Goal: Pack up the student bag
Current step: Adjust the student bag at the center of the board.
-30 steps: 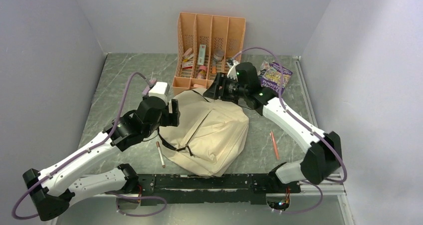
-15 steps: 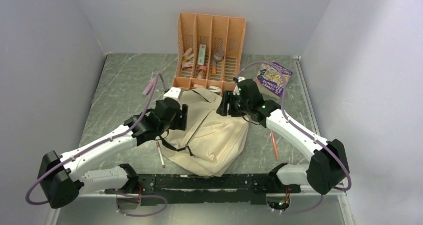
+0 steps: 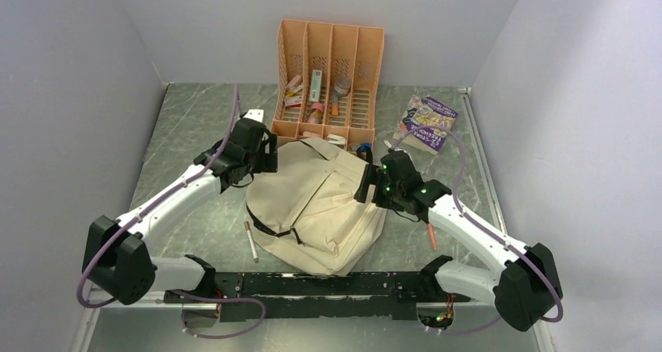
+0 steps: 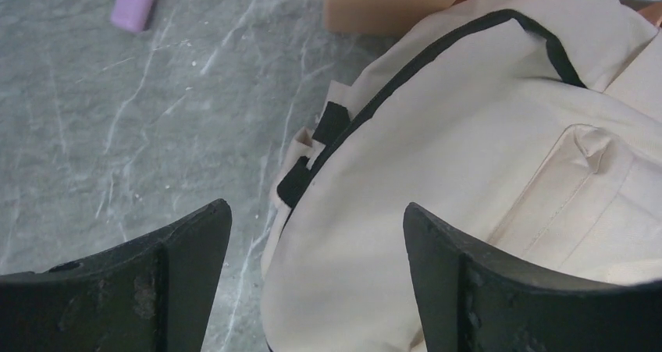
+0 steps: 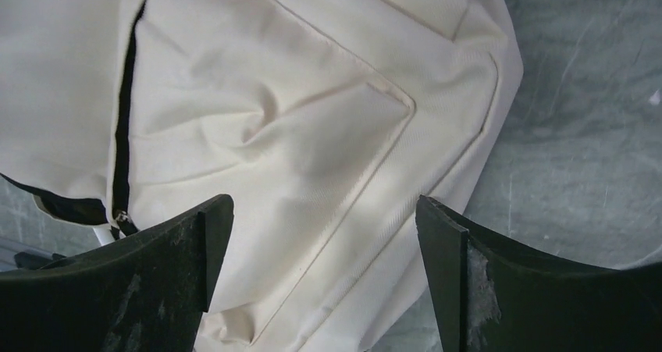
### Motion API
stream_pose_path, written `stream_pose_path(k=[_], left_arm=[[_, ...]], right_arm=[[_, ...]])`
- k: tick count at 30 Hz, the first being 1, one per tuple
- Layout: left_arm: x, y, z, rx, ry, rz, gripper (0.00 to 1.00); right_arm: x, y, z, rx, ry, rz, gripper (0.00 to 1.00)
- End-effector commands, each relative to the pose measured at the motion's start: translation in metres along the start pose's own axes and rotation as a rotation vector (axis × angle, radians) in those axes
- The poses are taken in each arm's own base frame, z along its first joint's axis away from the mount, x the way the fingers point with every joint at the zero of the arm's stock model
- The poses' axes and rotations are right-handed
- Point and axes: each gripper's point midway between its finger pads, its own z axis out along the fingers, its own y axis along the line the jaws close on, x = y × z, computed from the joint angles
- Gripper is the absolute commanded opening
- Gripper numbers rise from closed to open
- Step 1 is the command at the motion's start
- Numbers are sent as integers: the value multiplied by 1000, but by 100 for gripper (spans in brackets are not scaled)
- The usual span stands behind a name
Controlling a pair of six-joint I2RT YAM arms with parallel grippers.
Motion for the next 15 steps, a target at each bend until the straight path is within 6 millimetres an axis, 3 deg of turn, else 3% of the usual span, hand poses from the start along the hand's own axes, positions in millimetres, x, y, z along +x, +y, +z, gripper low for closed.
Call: stream_pose_path(k=[1,6,11,15], left_arm=[[-9,-19,12,141,19,57,85],[3,-26,27,172,97,85,85],[7,-26,39,155,139,100,85],[12,-28,47,144,178,102,81]], right_arm=[[16,-3,-2,-14,23,109,91],[34,-3,-4,-41,59,207,92],[39,-13,-13,-27,29,263,92],[51,-14,-4,-49,56,277,89]])
